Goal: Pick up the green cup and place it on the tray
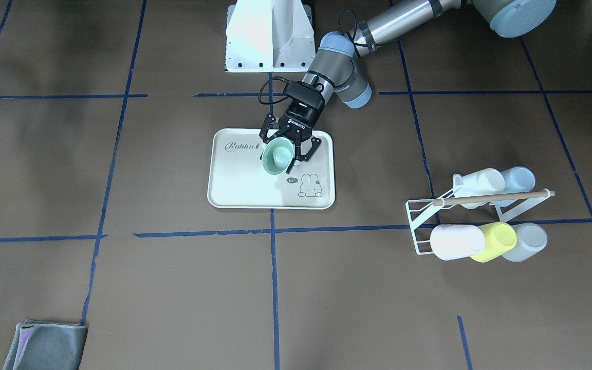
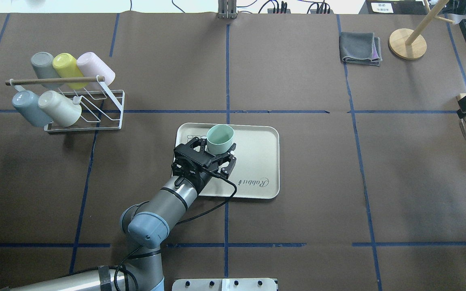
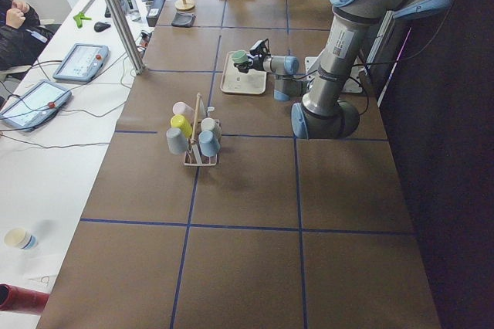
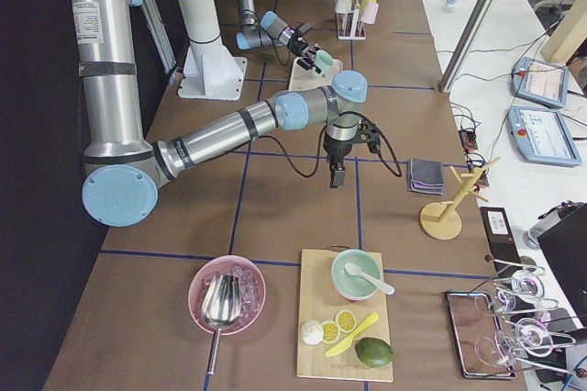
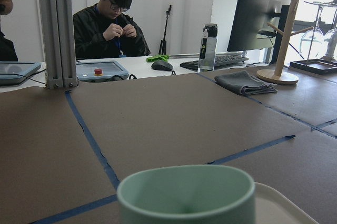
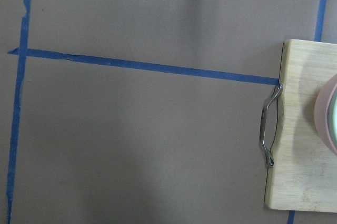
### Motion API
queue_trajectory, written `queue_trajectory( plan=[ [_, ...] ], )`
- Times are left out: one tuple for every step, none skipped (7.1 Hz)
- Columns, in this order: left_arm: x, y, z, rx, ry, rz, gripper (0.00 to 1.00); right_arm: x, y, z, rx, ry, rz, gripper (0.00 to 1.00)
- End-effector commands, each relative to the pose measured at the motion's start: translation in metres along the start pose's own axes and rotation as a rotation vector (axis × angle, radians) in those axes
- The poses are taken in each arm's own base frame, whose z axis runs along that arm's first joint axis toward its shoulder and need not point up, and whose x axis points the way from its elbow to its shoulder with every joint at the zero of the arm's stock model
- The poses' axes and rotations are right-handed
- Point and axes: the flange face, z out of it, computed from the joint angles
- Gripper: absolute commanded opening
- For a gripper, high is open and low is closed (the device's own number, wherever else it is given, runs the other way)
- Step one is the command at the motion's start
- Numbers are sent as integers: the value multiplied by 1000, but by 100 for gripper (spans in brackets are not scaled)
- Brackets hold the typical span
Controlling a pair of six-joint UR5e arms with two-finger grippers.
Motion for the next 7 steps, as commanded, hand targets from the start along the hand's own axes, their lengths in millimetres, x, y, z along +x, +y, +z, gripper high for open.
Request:
queue_trajectory(
  plan=[
    [3,-1,1,-3,-1,2,32,0,0,0,0,0,0,100],
    [3,-1,1,-3,-1,2,39,0,0,0,0,0,0,100],
    [2,0,1,-5,-1,3,47,0,0,0,0,-2,0,100],
    [1,0,2,-5,-3,6,49,0,0,0,0,-2,0,100],
    [1,0,2,-8,-5,22,49,0,0,1,-1,0,1,100],
    [4,-1,2,-8,-1,64,56,1,0,1,-2,1,0,100],
    [3,-2,3,-8,-1,68,64,1,0,1,-2,1,2,100]
  ],
)
